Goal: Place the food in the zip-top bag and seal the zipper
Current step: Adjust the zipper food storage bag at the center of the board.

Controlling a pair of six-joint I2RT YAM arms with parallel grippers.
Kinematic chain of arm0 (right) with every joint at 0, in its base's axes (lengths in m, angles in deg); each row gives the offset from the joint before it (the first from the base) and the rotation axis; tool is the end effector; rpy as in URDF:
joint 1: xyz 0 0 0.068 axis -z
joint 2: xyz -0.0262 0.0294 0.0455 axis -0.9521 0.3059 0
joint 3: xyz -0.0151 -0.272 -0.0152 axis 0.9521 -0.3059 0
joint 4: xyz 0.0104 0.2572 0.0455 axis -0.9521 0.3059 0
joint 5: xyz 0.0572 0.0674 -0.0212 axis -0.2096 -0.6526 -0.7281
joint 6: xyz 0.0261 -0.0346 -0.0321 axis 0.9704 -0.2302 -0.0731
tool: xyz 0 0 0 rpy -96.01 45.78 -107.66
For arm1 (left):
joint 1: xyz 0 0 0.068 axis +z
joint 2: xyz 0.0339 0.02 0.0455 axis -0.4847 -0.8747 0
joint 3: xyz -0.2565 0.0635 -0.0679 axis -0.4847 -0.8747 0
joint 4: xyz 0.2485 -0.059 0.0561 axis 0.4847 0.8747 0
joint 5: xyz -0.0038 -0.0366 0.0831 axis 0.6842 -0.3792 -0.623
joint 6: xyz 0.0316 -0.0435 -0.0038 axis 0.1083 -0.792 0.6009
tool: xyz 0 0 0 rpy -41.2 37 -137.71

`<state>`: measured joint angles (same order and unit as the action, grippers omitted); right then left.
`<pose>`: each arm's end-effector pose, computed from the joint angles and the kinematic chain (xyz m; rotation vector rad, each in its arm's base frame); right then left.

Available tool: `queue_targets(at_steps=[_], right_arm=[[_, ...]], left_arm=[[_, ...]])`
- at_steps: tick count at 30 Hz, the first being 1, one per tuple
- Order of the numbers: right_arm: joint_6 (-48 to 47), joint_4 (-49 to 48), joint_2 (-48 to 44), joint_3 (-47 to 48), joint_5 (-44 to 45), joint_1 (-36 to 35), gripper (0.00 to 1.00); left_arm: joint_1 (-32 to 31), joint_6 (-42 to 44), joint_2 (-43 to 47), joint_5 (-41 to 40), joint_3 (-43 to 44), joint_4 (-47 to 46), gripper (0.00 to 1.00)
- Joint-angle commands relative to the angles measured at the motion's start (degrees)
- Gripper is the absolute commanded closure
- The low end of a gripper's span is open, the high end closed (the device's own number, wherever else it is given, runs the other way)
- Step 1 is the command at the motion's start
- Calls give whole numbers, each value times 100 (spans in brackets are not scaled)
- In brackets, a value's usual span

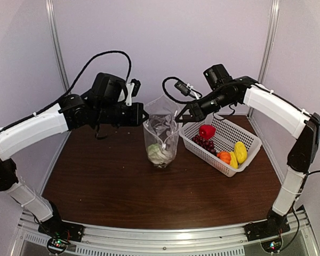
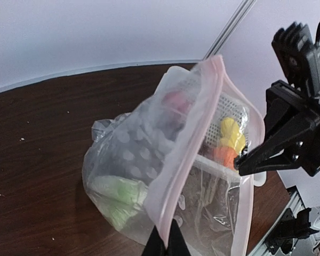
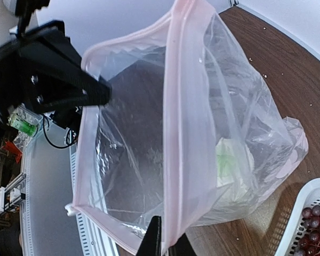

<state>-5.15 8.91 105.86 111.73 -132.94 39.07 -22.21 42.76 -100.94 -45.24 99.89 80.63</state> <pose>0.3092 0.2339 0.3715 -1.1746 2.0360 1.2424 0.2178 -0.2652 0.3734 0.2093 2.1965 -0.8089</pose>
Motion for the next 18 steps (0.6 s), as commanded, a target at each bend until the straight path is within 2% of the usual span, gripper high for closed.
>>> queue_targets(at_steps=[1,5,8,11,13,15,16,18], right_arm=[[-306,124,-196,346,302,-8,91],[-64,-92,-45,686,274,-4,86],[-25,-18,-14,766,73,91,60],[-151,242,-225,543,-101,562,37],[-288,402,-464,329,-229,1091,27],[-450,492,-736,44,-238,1701,6],[-551,493,-862,-129,-186,2001,1],[-883,484,-1131,-553,168,2431,0]], left_arm=[[406,557,-18,-101,712,531,100],[523,996,-360,-379,1553,1271,100],[523,1315,-474,-77,1934,1334,100],[523,1413,-756,394,1973,1358,100],[519,1204,-874,744,1652,1251,100],[486,1008,-786,1042,1084,784,100],[461,927,-690,1134,809,492,100],[444,787,-467,1286,385,-93,100]])
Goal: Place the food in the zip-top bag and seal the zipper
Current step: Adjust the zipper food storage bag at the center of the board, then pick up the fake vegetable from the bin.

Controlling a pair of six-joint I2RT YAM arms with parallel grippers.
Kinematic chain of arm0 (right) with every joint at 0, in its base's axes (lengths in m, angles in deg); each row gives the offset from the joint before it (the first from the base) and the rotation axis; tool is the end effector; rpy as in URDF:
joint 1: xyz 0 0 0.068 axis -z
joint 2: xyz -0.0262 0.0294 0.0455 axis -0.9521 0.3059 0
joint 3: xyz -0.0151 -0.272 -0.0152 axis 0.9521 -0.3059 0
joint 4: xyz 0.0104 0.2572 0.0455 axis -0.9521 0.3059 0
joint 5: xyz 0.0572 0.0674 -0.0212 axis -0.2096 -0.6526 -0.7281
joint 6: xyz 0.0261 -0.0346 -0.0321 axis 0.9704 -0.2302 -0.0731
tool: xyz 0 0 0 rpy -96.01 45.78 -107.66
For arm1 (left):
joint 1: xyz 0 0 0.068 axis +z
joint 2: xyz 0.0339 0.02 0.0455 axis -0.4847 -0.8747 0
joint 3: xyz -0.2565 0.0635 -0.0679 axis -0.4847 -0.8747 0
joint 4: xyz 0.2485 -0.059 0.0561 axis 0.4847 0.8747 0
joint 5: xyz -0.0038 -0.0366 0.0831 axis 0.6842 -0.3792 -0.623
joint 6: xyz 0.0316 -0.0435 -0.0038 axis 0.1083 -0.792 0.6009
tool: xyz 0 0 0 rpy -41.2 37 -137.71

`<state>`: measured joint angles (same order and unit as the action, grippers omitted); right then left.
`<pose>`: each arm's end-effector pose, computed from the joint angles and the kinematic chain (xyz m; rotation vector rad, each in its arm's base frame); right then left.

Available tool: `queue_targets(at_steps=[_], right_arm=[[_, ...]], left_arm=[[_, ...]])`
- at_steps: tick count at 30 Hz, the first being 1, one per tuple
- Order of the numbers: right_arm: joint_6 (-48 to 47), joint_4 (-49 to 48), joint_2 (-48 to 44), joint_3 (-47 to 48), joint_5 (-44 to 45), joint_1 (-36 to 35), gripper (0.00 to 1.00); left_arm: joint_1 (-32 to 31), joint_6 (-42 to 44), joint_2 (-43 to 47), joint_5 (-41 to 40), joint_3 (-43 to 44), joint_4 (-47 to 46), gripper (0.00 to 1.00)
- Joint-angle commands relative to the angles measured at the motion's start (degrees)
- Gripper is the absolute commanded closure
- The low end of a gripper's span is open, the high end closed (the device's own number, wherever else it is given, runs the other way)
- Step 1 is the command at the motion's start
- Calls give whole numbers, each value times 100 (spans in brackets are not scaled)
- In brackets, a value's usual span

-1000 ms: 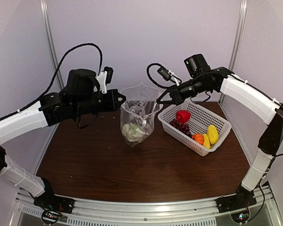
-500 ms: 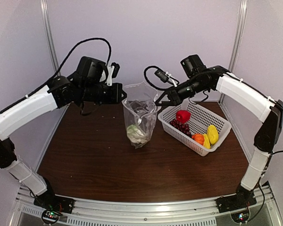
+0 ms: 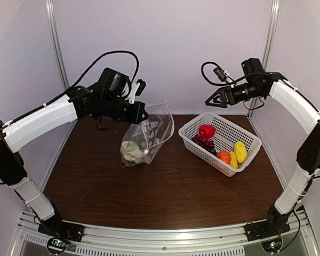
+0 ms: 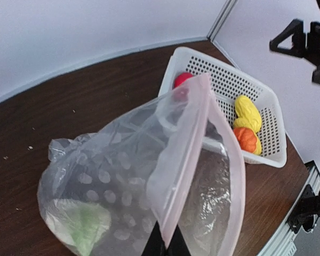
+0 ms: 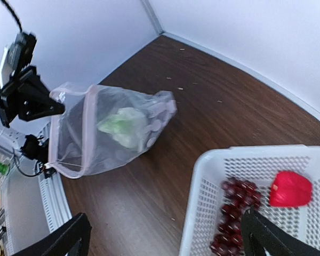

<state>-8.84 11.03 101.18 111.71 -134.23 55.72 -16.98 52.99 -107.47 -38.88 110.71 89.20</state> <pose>0.3390 0.1289 0.3982 -0.9192 2.0190 1.0746 0.2530 -0.2623 0.3851 0.3844 2.2375 -0.7249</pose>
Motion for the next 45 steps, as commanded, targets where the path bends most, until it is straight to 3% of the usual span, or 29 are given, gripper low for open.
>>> queue_targets(at_steps=[1,6,11,16,22,26,32,38,45], right_arm=[[-716,239,-775,-816,750,849,0],[-1321,-409,-1093,-2295,2644,868,5],[-1182,-792,-604,-2571,2535,866,20],[-716,-927,231,-2011,2348,801,23],[-536,-876,987,-1410,2432,635,17],[-478,-1011,1440,-967,2523,546,1],[-401,-922,2371,-7,2763,495,0],[-271,-995,2816,396,2691,427,0],[-309,-886,3419,910,3184,361,0]], left_arm=[[-78,-269,257,702,-851,-1110,100],[-78,-294,234,899,-1223,-1493,100],[-78,-317,-144,1212,-1367,-1817,100],[-78,-377,-299,1254,-1343,-1966,100],[-69,-463,-297,1106,-1416,-1967,100],[-69,-509,-191,1093,-1455,-1952,100],[-69,-517,52,907,-1597,-1941,100],[-69,-540,283,776,-1874,-2081,100],[-69,-591,342,848,-1895,-2069,100]])
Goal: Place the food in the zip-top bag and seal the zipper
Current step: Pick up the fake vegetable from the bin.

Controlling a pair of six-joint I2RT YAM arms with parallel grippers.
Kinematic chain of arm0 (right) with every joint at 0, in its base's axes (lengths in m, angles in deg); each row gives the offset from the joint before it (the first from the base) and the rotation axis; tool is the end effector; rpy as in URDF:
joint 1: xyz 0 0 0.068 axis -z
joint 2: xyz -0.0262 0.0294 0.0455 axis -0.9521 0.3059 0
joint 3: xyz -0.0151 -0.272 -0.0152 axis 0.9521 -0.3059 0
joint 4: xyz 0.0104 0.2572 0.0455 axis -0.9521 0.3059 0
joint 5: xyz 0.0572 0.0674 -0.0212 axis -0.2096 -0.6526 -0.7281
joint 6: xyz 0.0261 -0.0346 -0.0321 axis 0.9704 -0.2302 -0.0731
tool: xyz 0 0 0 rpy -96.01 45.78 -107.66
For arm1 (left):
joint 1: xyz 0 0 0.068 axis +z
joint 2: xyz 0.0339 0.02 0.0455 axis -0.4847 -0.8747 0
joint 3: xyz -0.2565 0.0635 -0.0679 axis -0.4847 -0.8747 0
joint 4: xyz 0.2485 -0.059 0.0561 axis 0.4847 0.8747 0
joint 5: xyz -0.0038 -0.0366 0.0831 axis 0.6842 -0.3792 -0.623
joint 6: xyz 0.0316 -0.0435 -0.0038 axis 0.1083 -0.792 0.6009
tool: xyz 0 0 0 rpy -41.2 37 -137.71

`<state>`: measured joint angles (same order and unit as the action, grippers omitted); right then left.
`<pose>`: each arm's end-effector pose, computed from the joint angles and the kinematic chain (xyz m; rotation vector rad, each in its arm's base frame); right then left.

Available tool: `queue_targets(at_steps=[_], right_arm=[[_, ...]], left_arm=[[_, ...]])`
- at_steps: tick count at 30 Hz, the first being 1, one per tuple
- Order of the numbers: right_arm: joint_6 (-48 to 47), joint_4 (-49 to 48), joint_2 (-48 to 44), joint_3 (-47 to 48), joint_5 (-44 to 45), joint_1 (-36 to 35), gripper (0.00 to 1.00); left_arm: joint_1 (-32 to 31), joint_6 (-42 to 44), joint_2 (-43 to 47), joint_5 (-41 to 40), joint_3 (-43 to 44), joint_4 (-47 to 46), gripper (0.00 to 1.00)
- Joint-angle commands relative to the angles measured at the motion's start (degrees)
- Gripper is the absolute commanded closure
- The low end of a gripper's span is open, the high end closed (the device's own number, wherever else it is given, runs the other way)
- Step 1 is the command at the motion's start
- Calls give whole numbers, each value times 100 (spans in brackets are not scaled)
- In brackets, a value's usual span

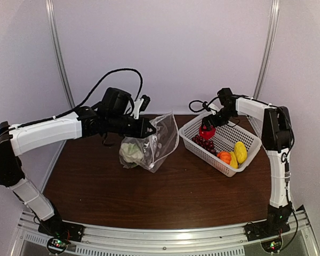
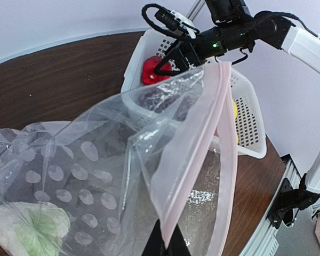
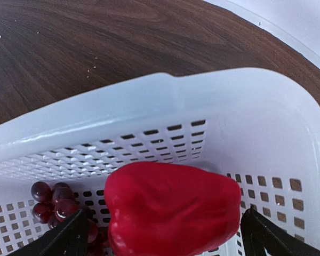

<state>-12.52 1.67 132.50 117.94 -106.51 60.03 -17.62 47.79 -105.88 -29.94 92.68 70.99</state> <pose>0.4787 0.1172 0.2077 -0.7048 2.4676 0.5047 0.2488 -0.2718 0.3170 0.3963 2.2652 -0.9493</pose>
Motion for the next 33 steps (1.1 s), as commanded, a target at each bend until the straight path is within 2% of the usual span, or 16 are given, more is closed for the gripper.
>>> queue_targets(at_steps=[1,7,10,12,16,22,26,33], right_arm=[[56,59,372,319,427,-79,0],[44,185,662,358,569,-137,1],[-26,243,474,151,546,-137,14],[-45,114,162,-174,509,-129,22],[-3,-180,-739,-896,463,-127,27],[-95,-193,-2079,-1683,395,-128,28],[3,-164,-2934,-2190,-431,-154,28],[-110,73,-4059,-2594,-1246,-910,29]], left_arm=[[-6,-64,183,-40,-92,-243,100],[-6,95,88,-93,79,-122,100],[-6,96,11,-70,88,-189,100],[-6,73,-51,-62,75,-264,100],[-4,59,-193,47,121,-369,100],[-6,29,-358,85,180,-510,100],[6,-53,-511,101,230,-610,100],[12,-355,-790,137,431,-771,100]])
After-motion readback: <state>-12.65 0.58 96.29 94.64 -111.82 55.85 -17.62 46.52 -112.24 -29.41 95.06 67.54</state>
